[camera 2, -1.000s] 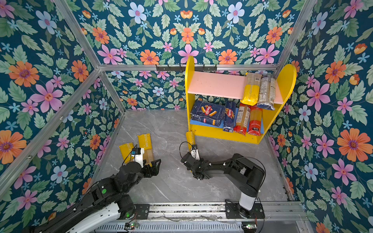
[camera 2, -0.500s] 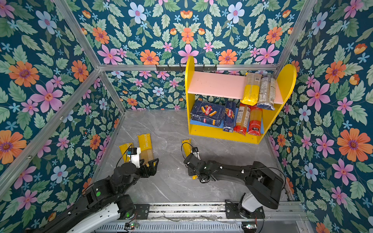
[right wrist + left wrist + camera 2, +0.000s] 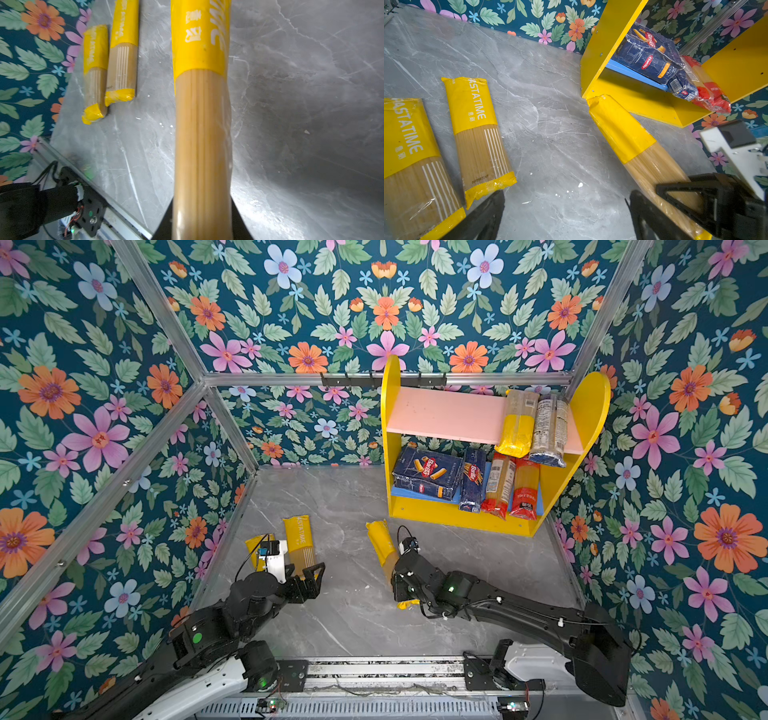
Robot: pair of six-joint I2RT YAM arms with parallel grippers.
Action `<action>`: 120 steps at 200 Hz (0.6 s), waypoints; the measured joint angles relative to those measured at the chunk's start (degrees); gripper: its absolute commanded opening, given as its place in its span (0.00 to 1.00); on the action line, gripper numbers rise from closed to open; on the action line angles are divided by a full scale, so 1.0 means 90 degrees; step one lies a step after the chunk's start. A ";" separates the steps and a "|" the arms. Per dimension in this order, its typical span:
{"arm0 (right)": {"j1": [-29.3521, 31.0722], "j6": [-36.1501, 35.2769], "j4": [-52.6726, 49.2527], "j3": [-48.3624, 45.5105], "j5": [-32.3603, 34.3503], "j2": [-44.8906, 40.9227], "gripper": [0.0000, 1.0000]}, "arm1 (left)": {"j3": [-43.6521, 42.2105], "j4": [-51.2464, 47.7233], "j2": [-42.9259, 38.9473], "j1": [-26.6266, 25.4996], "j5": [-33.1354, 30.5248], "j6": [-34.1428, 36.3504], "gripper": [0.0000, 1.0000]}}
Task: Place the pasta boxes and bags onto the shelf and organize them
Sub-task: 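Lift the PASTATIME pack upright with the right gripper, then raise the PASTATIME pack onto the pink top shelf with the right gripper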
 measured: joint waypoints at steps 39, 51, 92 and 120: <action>-0.0221 0.0019 -0.0355 0.0223 -0.0238 -0.0947 0.00 | 0.0369 0.0007 0.0440 0.0000 -0.0005 0.0095 0.96; -0.0338 0.0022 -0.0447 0.0321 -0.0328 -0.1258 0.00 | 0.0510 0.0017 0.0627 0.0000 -0.0005 0.0189 0.96; -0.0617 -0.0090 -0.1137 0.1173 -0.0464 -0.1865 0.00 | 0.1042 0.0214 0.1309 0.0000 0.0000 0.0406 0.97; -0.0777 -0.0483 -0.1717 0.2205 -0.0415 -0.1855 0.00 | 0.1304 0.0440 0.1773 0.0000 0.0005 0.0639 0.97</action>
